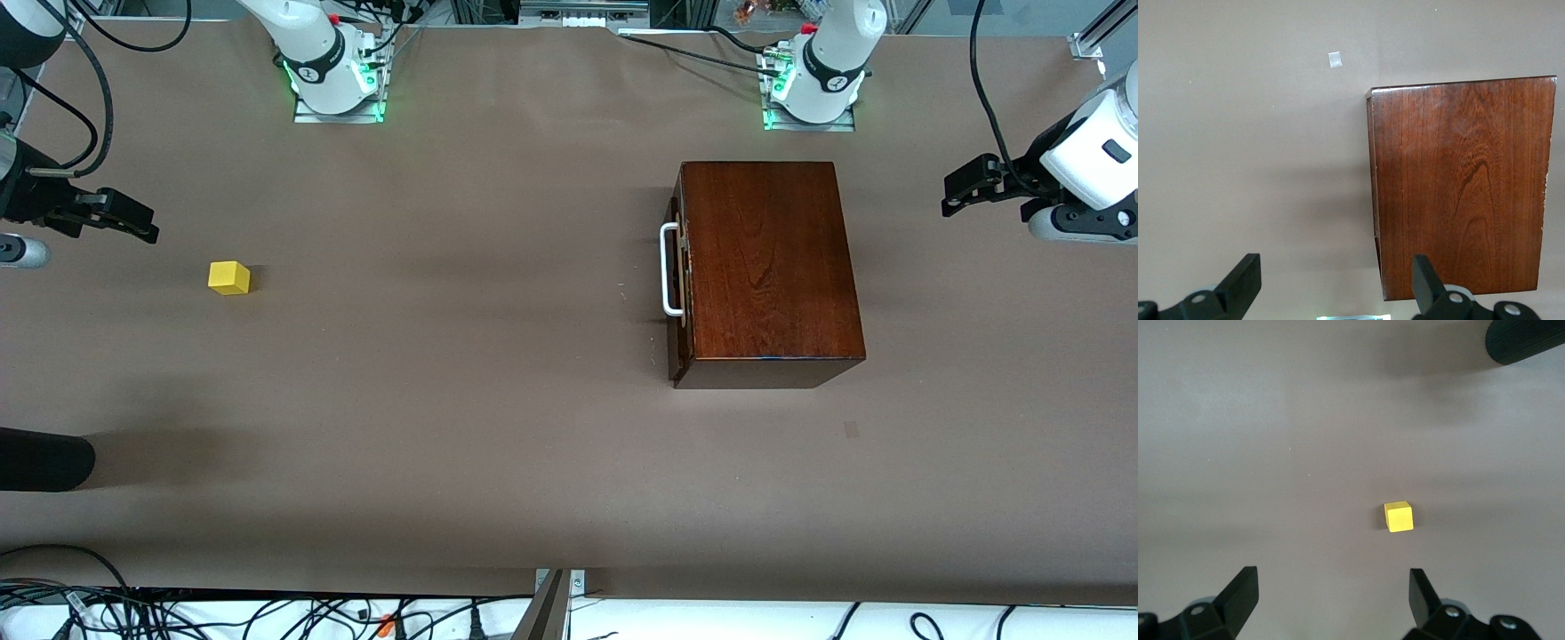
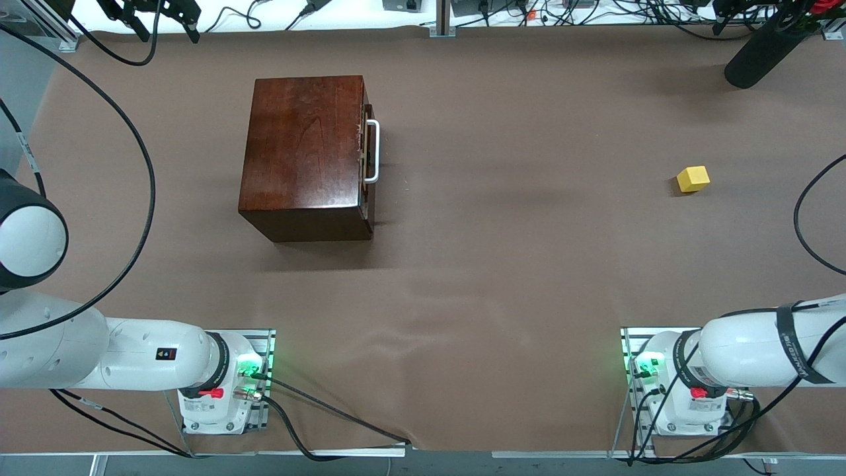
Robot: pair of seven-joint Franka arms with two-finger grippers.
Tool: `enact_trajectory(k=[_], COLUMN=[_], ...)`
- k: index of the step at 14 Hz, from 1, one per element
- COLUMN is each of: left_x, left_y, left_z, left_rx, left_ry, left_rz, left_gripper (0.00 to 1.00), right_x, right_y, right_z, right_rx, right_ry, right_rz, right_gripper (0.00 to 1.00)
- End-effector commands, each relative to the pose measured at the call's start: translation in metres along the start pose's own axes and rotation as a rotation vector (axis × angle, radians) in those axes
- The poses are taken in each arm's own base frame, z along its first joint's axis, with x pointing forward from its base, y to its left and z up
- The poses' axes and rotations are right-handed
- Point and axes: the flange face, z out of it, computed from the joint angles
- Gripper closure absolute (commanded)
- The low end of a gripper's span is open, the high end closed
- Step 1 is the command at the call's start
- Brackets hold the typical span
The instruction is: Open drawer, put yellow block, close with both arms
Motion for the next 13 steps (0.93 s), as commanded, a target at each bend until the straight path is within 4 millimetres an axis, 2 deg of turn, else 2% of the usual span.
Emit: enact_trajectory(k=[1,6,7,8,10,13], left_x=[-0.005,-0.007,-0.008,-0.009,-0.004,-0.001], left_y=[-0.001,0.006,0.016,0.028,0.077,0.135], left_z=[-0.006,-0.004,-0.004,0.001,0.014,0.034], left_rx=[-0.028,-0.027,-0.028,-0.025,-0.017,-0.009], left_ry=[-0.014,-0.032,-0.045,-0.067,-0.086,-0.122], left_rz=[0.008,0.014,0.033,0.057,0.138,0.133], left_gripper=[0.0,0.0,0.0,0.0,0.0,0.0], right_x=[0.001,0.001,0.001,0.001,0.001,0.001], right_y=[-0.002,-0.002,-0.003,-0.003,-0.003,-0.003], right_z=[-0.002,-0.001,-0.002,-0.002,-0.002,-0.002], right_rx=[0.006,0.006,0.006,0.006,0.006,0.006], right_ry=[0.004,0.001,0.002,0.002,0.002,0.002], right_rz=[0.005,0.005,0.005,0.005,0.005,0.005], right_gripper=[0.0,0.0,0.0,0.0,0.0,0.0])
